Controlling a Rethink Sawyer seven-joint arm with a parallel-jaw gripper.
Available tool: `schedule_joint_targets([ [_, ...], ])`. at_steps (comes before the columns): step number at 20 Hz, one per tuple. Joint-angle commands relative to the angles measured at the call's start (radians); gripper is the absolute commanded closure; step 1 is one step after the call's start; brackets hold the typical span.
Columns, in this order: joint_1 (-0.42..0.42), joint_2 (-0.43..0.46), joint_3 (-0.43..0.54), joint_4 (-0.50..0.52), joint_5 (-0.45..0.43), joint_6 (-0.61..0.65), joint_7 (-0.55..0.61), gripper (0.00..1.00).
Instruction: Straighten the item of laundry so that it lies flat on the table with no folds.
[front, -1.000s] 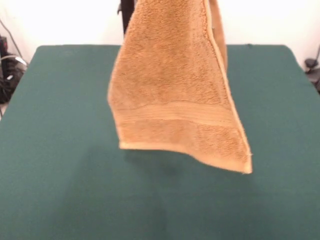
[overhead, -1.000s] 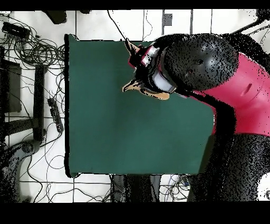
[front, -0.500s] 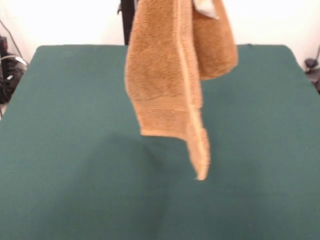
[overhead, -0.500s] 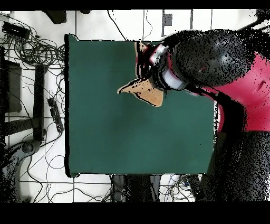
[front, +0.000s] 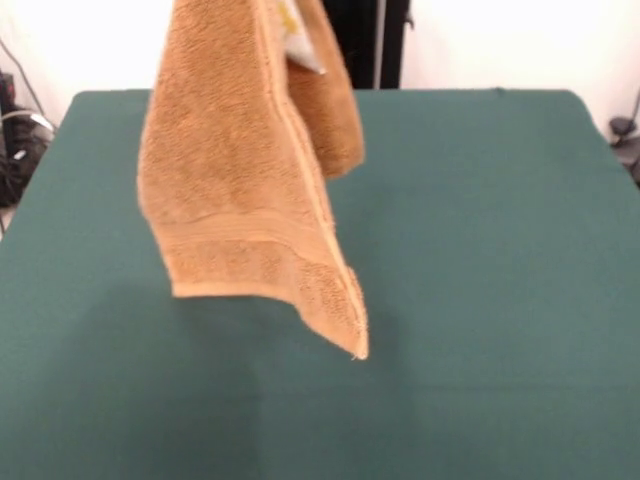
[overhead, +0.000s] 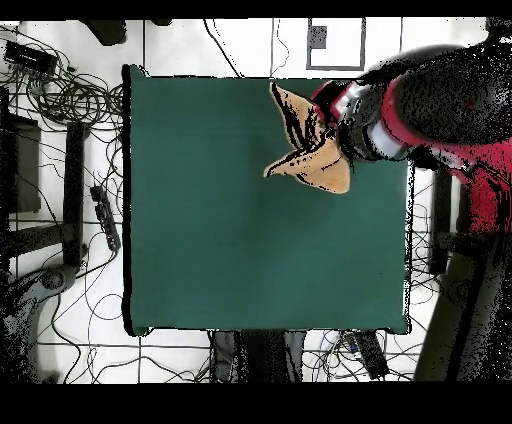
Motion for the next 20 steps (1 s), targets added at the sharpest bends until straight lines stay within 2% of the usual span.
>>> schedule_joint_targets([
  [1,0.018,0.137,0.099,-0.128,-0.024,0.202,0.165,1.00],
  [4,0.027,0.159,0.085,-0.139,-0.033,0.177,0.163,1.00],
  [6,0.037,0.160,0.076,-0.083,-0.022,0.086,0.152,1.00],
  [12,0.087,0.085,0.064,0.188,0.024,-0.253,0.135,1.00],
  [20,0.148,0.035,0.055,0.325,0.036,-0.446,0.186,1.00],
])
